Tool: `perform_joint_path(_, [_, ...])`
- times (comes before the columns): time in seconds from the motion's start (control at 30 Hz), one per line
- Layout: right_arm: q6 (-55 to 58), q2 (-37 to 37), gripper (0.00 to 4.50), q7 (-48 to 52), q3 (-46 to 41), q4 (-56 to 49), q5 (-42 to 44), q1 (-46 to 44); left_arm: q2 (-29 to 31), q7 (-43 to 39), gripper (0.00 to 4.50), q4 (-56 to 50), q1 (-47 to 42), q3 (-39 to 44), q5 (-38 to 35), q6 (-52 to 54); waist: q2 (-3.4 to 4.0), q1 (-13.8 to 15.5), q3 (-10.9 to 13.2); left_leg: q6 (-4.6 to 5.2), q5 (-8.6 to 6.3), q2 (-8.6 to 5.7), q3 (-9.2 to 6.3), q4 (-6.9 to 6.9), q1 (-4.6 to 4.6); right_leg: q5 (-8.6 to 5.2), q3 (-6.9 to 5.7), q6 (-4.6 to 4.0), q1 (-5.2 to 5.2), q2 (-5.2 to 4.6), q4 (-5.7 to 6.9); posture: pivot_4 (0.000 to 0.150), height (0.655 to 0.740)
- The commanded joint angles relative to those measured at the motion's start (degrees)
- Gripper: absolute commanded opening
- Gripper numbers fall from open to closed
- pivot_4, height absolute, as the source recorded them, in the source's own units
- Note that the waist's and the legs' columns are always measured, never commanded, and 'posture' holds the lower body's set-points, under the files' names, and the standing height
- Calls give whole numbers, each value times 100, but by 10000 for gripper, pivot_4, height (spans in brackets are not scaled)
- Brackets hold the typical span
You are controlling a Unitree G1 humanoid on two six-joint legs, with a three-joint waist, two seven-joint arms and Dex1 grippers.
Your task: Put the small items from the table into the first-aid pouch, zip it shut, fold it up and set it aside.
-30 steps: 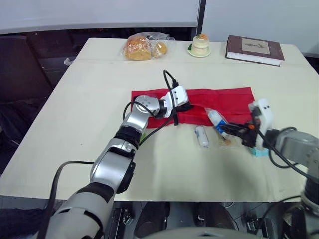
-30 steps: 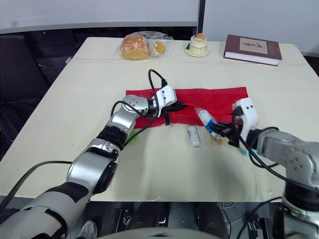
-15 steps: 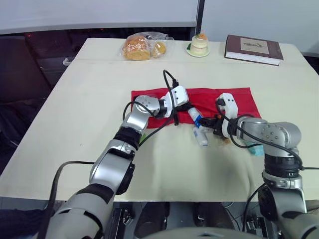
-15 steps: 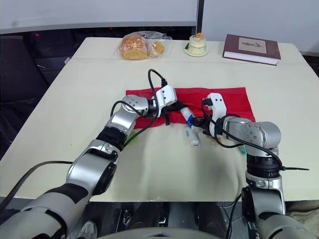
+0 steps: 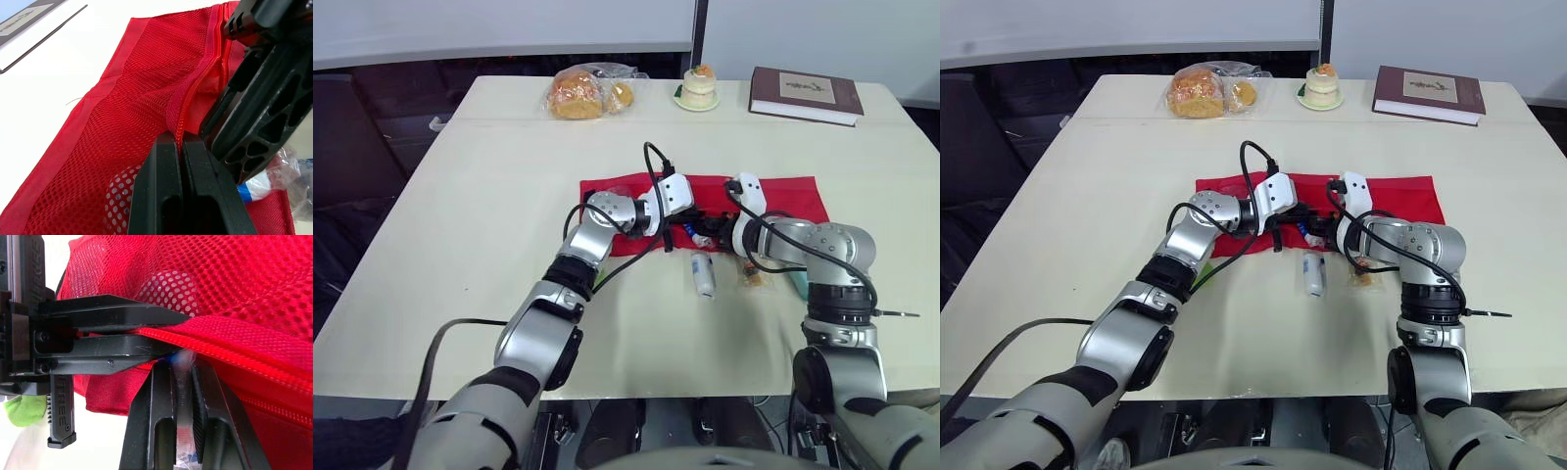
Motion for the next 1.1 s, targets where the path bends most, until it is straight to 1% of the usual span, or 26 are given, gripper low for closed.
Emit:
perform_joint_path(0.03, [-60,307,112,-137,-346,-153,160,-301,-30,-48,0,-269,-3,-43,-52,-40,0,-1,0,0,0,0,0,0,0,0,0,0,0,0,1,1500,7289])
perform_joint_path(0.13, [-374,580,112,-262,-502,-133,125,-371,-84,-68,0,-405,91,-88,-68,15,1,-13,0,0,0,1,1,0,1,0,1,0,-1,1,2,1500,7289])
perform_joint_path(0.23, [-709,716,112,-306,-467,-144,4,-325,-111,-55,0,-459,111,-89,-71,55,1,-11,0,0,0,1,0,-2,1,0,1,0,-2,1,1,1500,7289])
perform_joint_path(0.33, [-896,498,112,-50,-31,-266,-204,-103,-125,6,0,-365,57,-31,-68,77,1,-11,0,0,0,0,1,-2,0,0,2,0,-2,0,0,1500,7289])
perform_joint_path(0.37, [-824,261,112,139,272,-437,-245,21,-111,28,0,-307,34,-9,-56,66,2,2,1,0,0,-1,2,-2,0,0,2,0,-2,0,-1,1500,7289])
perform_joint_path(0.4, [-763,83,8955,277,472,-576,-255,121,-97,45,0,-260,17,8,-47,56,2,11,1,0,0,-2,1,-2,-1,0,1,0,-2,0,-2,1500,7289])
perform_joint_path(0.53, [-804,-550,8955,731,1003,-974,-307,380,-64,80,0,-117,-34,37,-37,9,2,-3,1,2,-1,-6,1,-2,-5,0,1,1,-2,-3,-10,1500,7289])
perform_joint_path(0.77, [-888,-1368,8955,1334,1315,-1688,-224,640,-68,129,0,106,-106,43,-21,-96,3,-9,1,1,-1,1,-4,-3,-1,-1,-3,0,-1,3,-3,1500,7289])
perform_joint_path(1.1, [-1072,-1875,8955,1640,1181,-2119,-241,909,-111,132,0,243,-162,36,-18,-181,2,5,2,2,-1,0,-1,-3,-1,0,-1,1,-1,0,-6,1500,7289])
